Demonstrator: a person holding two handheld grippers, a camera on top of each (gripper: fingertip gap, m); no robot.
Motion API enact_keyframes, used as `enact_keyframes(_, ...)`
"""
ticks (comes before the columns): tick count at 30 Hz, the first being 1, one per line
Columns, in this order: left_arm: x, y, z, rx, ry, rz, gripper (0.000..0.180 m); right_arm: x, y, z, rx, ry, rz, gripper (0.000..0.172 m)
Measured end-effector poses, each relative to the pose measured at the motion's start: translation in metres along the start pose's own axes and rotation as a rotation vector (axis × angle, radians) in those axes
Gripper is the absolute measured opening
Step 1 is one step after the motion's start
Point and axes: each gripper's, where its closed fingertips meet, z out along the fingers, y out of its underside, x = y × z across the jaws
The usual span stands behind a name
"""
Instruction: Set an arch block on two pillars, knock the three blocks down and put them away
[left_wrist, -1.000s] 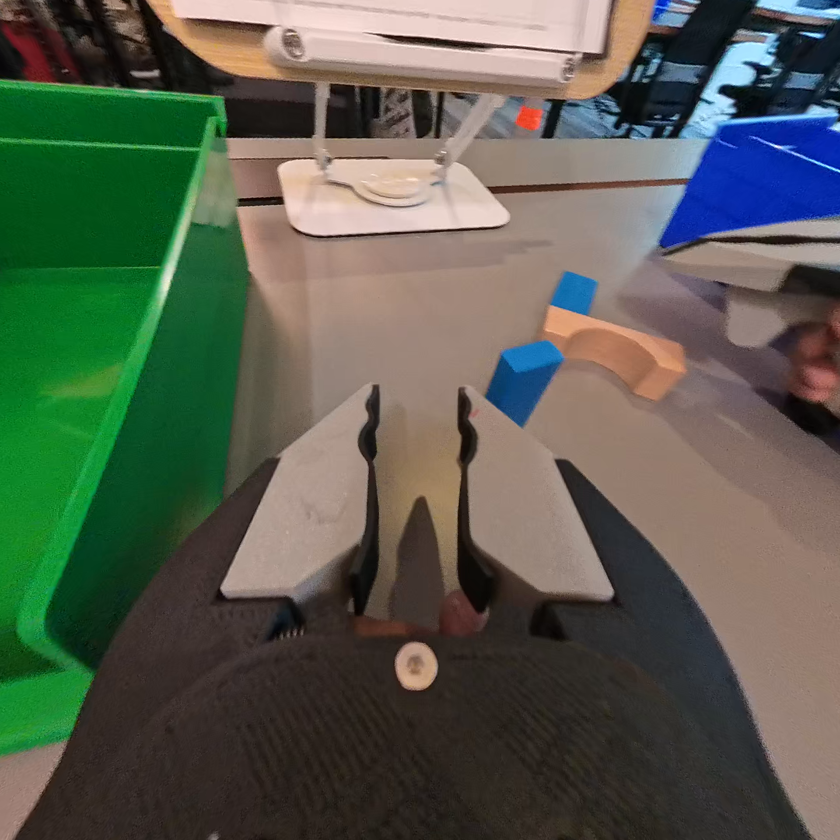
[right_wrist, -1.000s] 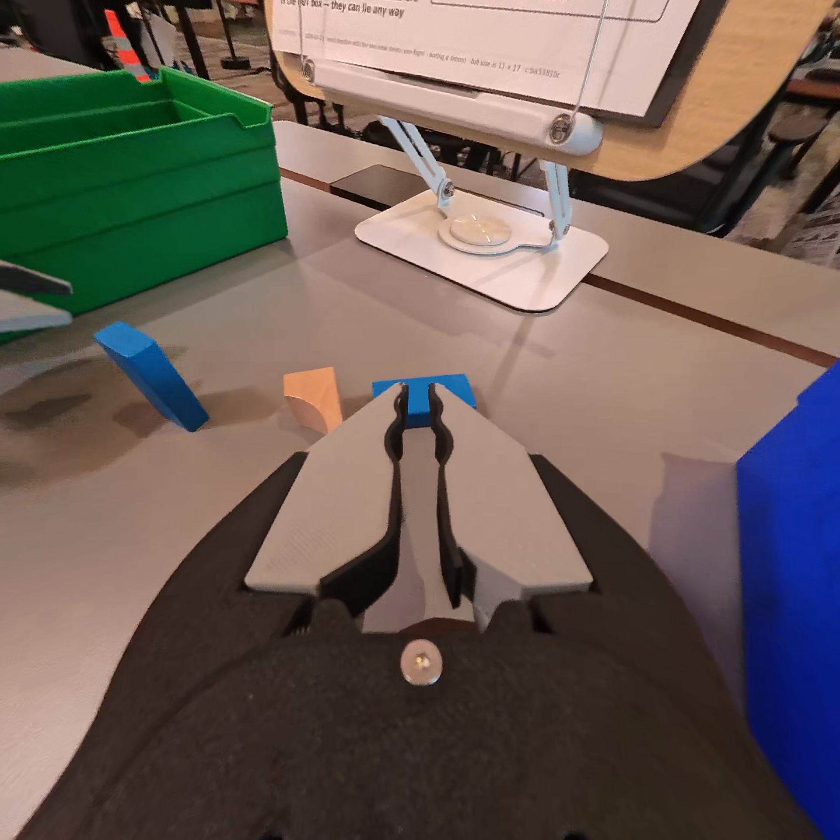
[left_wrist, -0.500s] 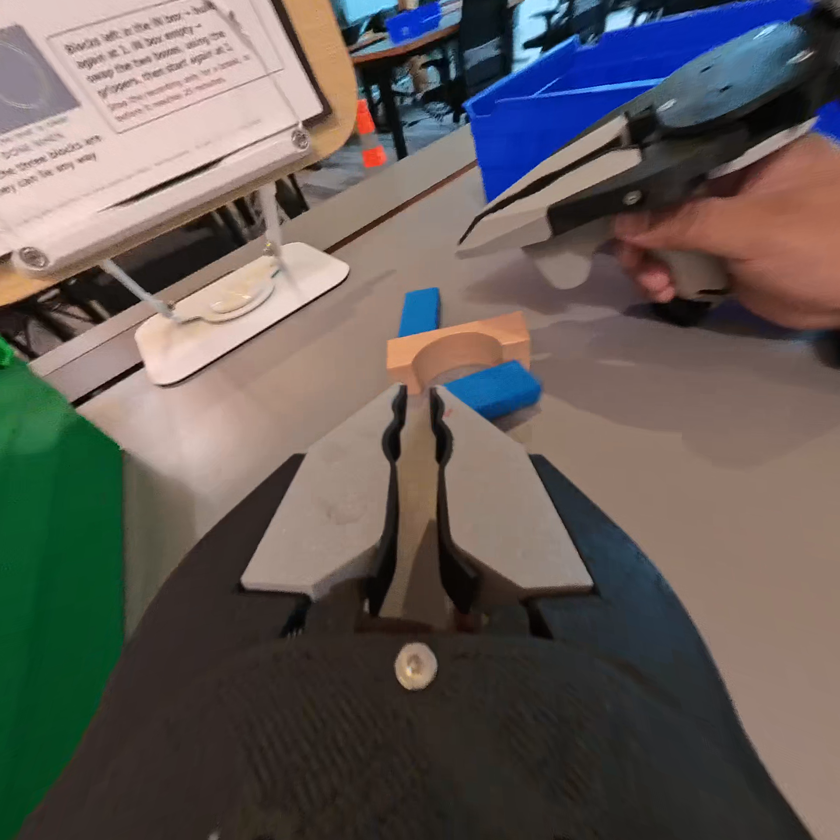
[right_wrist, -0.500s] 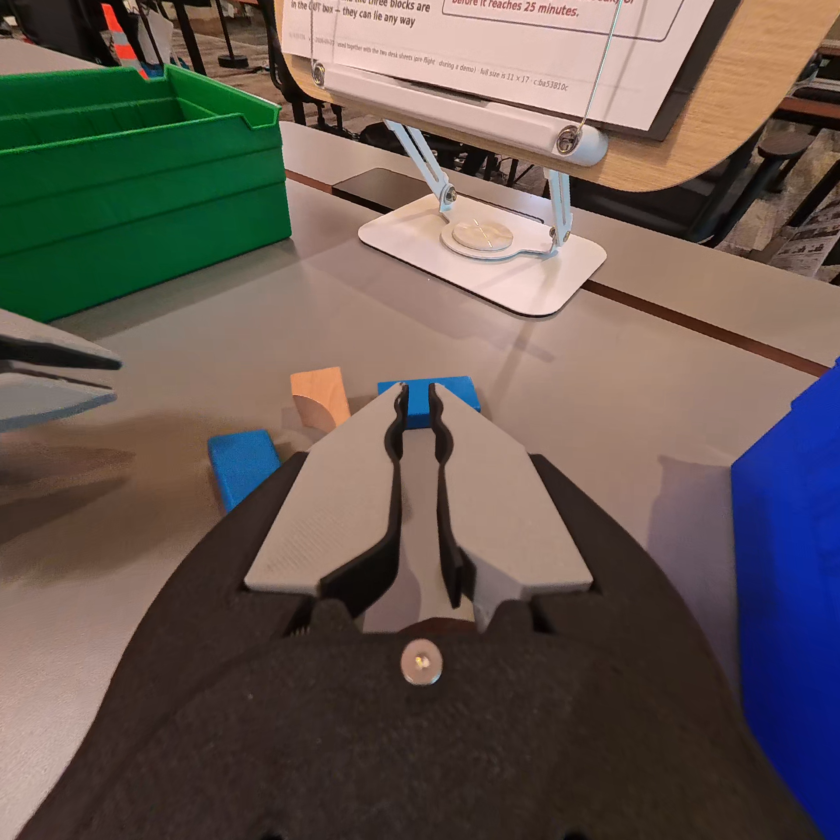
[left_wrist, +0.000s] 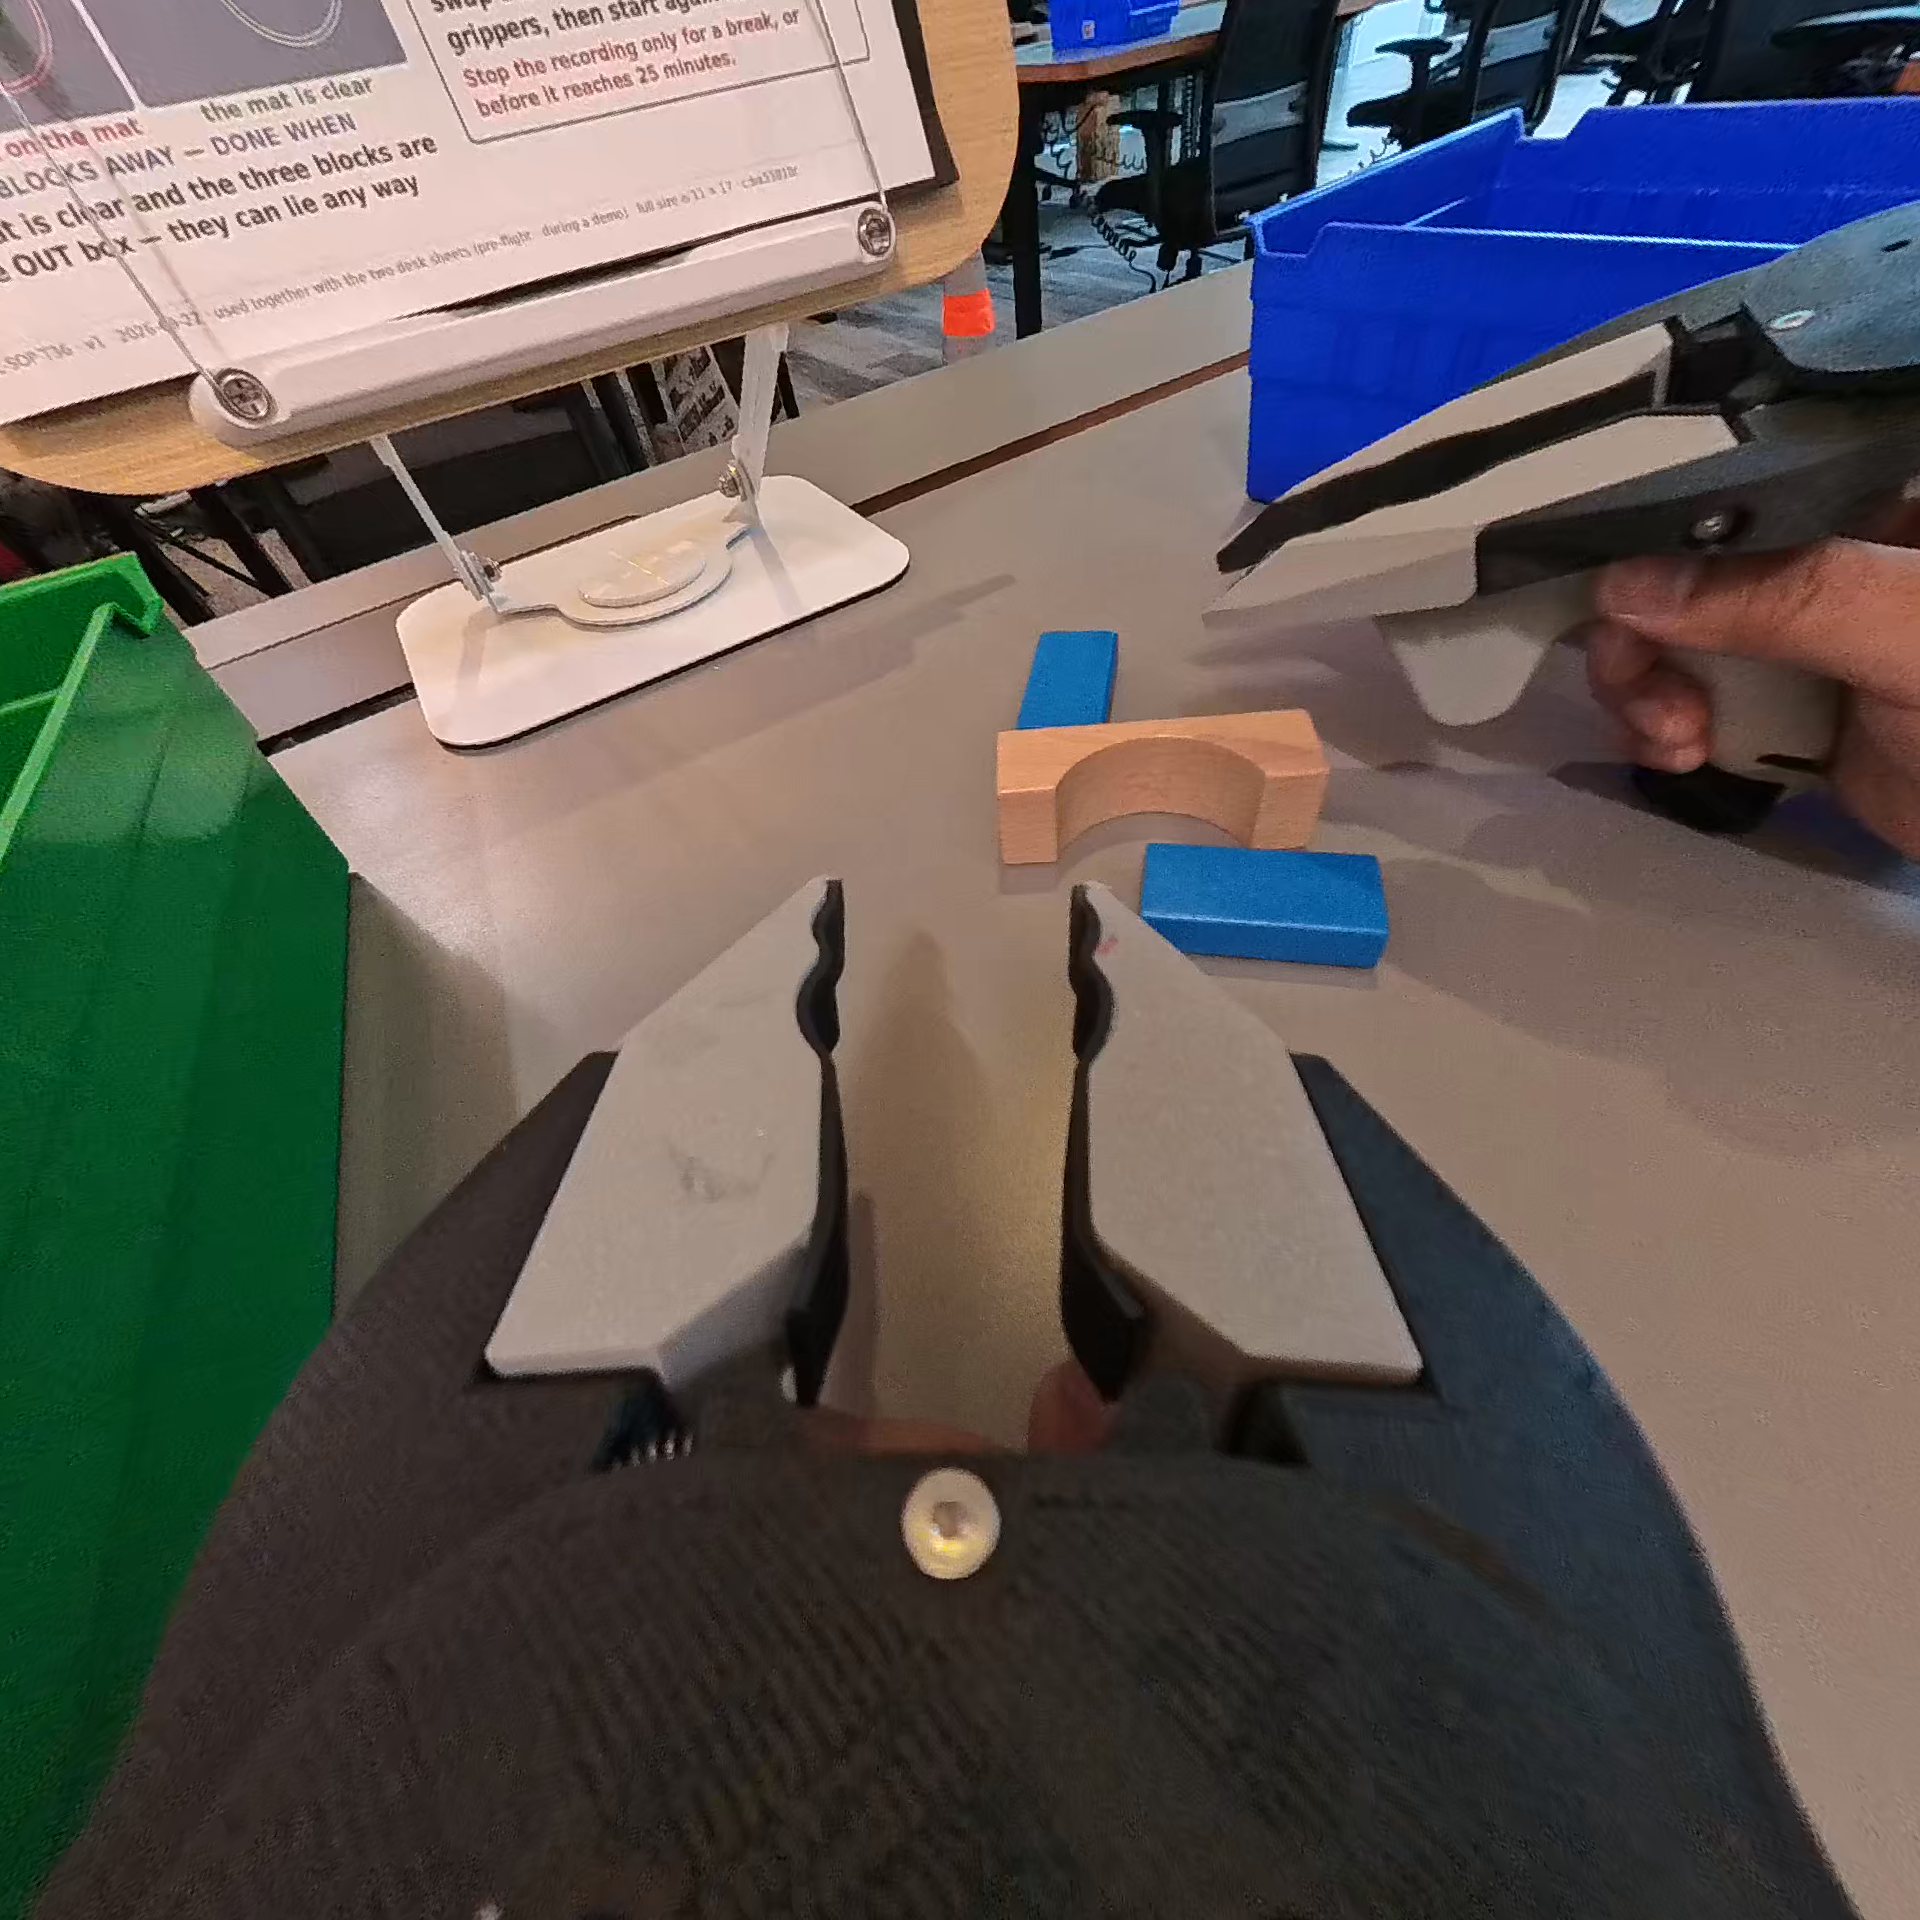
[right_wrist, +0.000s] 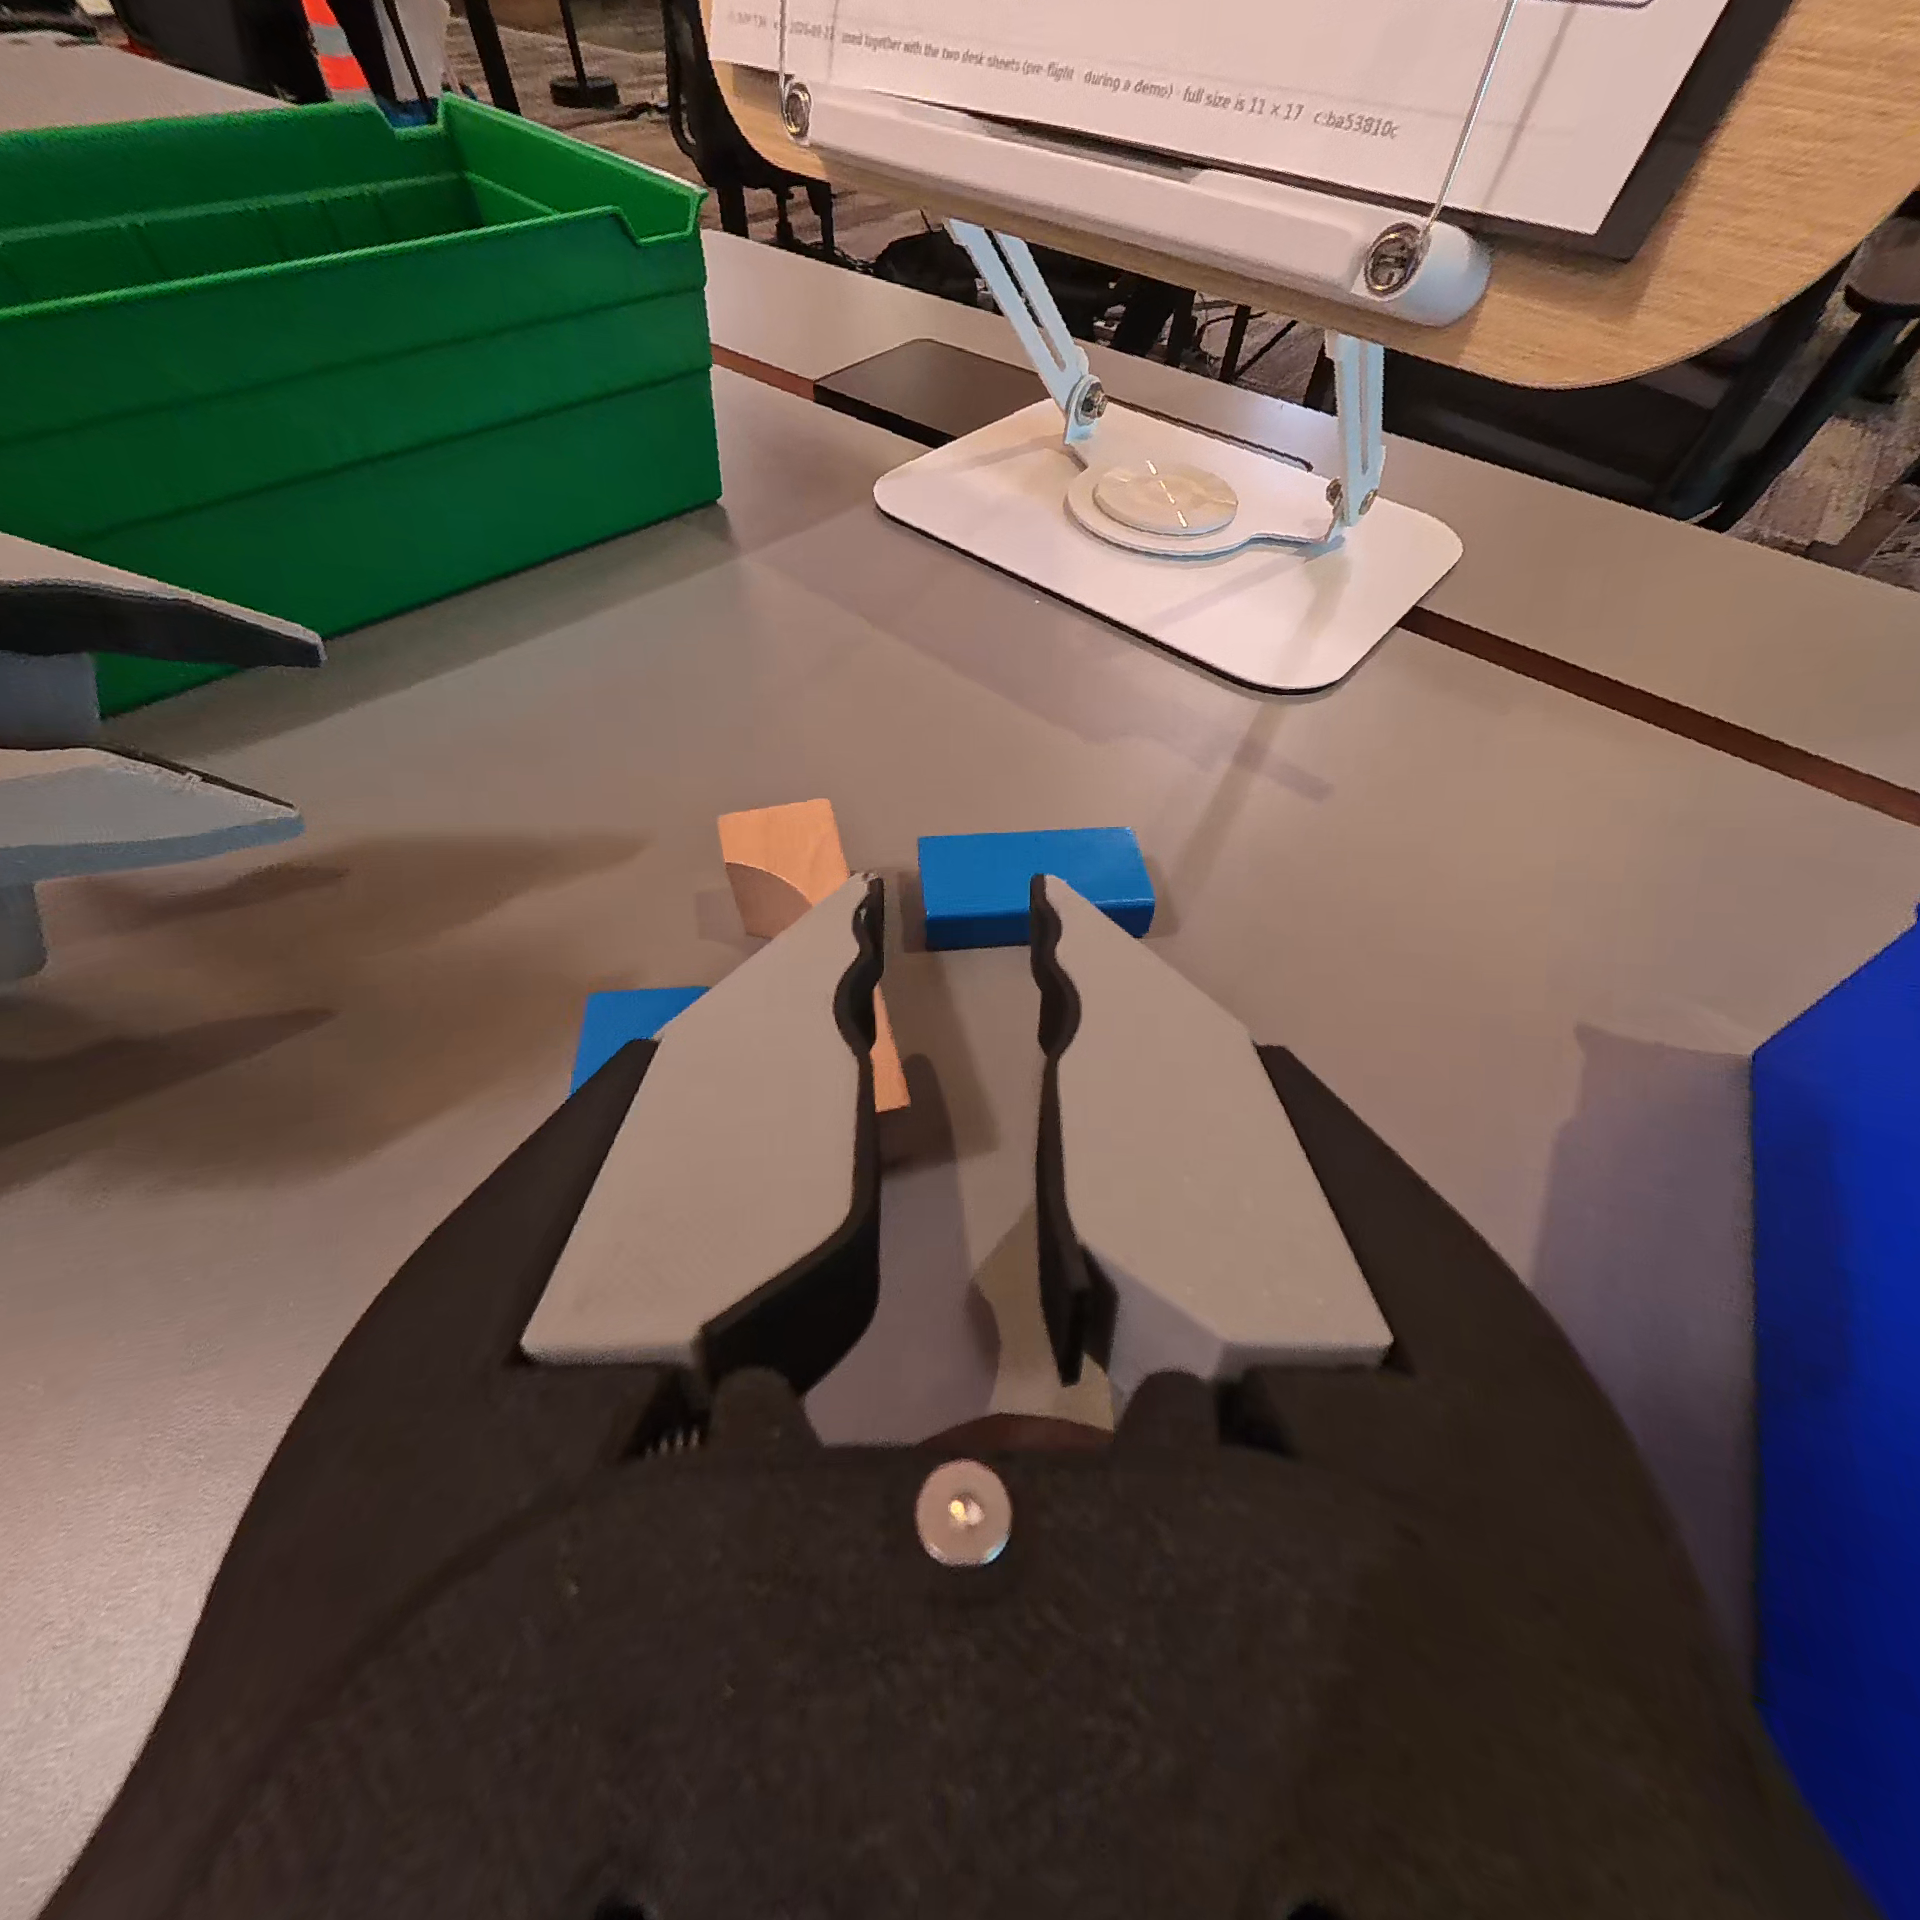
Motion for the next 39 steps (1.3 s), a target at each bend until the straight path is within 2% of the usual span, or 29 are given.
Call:
enact_keyframes(7,0.004,0.0,0.0,-0.005,-0.013,0.057,0.041,-0.005,0.002,0.001,-0.017,-0.002,-0.026,0.026)
enact_keyframes(12,-0.002,-0.003,-0.002,0.022,-0.092,0.159,0.034,-0.005,0.004,0.002,-0.027,0.0,-0.029,0.028)
enact_keyframes(20,0.001,-0.003,-0.001,0.019,-0.128,0.261,0.032,-0.006,0.005,0.002,-0.034,0.003,-0.03,0.033)
enact_keyframes(22,0.0,-0.006,-0.003,0.045,-0.125,0.247,0.032,-0.007,0.005,0.003,-0.039,0.004,-0.036,0.033)
enact_keyframes(26,-0.009,-0.017,-0.011,0.129,-0.109,0.114,0.028,-0.007,0.007,0.003,-0.049,0.015,-0.052,0.034)
enact_keyframes(29,-0.018,-0.018,-0.013,0.141,-0.117,0.044,0.028,-0.008,0.007,0.003,-0.055,0.018,-0.065,0.034)
enact_keyframes(39,-0.014,-0.017,-0.012,0.133,-0.106,0.069,0.028,-0.013,0.01,0.005,-0.075,0.012,-0.101,0.033)
